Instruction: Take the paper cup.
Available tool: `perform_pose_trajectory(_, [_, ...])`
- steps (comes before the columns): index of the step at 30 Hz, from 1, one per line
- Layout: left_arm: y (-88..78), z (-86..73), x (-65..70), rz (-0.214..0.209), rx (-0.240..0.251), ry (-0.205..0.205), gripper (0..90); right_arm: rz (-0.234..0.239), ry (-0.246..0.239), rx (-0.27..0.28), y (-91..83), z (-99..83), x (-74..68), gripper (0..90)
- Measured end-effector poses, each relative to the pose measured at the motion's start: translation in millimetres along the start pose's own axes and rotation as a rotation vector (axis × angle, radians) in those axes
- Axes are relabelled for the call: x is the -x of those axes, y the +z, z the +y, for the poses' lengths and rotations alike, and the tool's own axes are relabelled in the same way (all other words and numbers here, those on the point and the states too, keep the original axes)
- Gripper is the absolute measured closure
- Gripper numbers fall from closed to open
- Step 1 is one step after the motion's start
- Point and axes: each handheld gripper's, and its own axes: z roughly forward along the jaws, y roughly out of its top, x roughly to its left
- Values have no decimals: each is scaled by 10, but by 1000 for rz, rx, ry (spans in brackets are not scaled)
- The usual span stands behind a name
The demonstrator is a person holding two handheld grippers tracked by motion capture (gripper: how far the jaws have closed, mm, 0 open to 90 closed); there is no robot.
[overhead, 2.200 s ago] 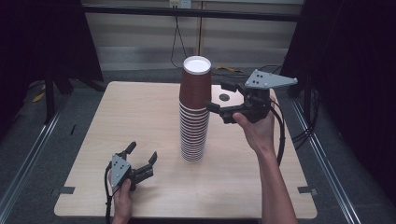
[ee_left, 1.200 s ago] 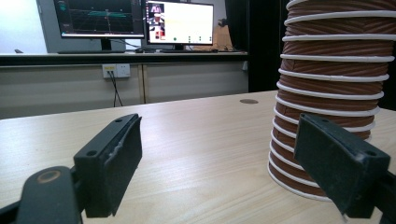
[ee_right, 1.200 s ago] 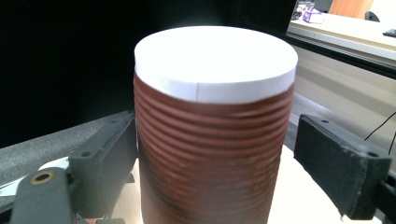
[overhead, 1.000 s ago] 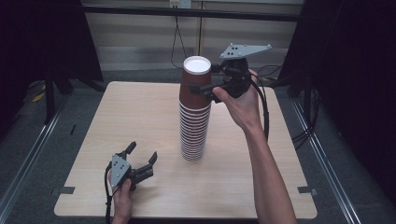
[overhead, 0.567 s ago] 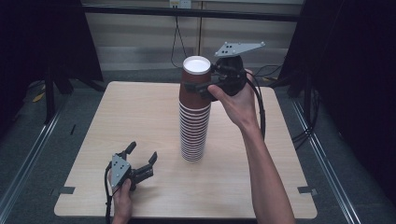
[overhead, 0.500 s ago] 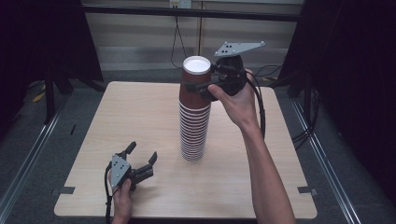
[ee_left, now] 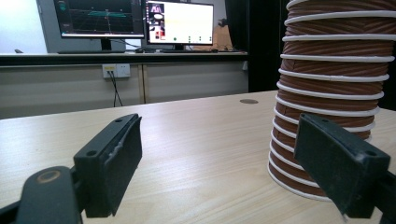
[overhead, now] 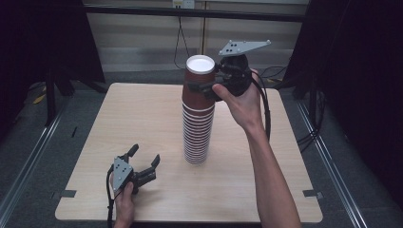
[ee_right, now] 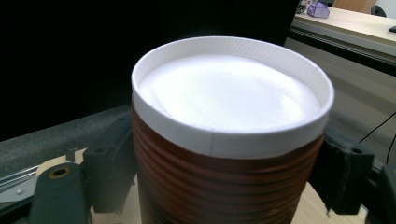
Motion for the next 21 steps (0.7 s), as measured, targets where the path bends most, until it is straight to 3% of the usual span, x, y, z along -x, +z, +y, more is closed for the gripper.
perform_pose_trajectory(21, [1,0,0,-1,0,0,153,6,11,97,-105,73,7,200])
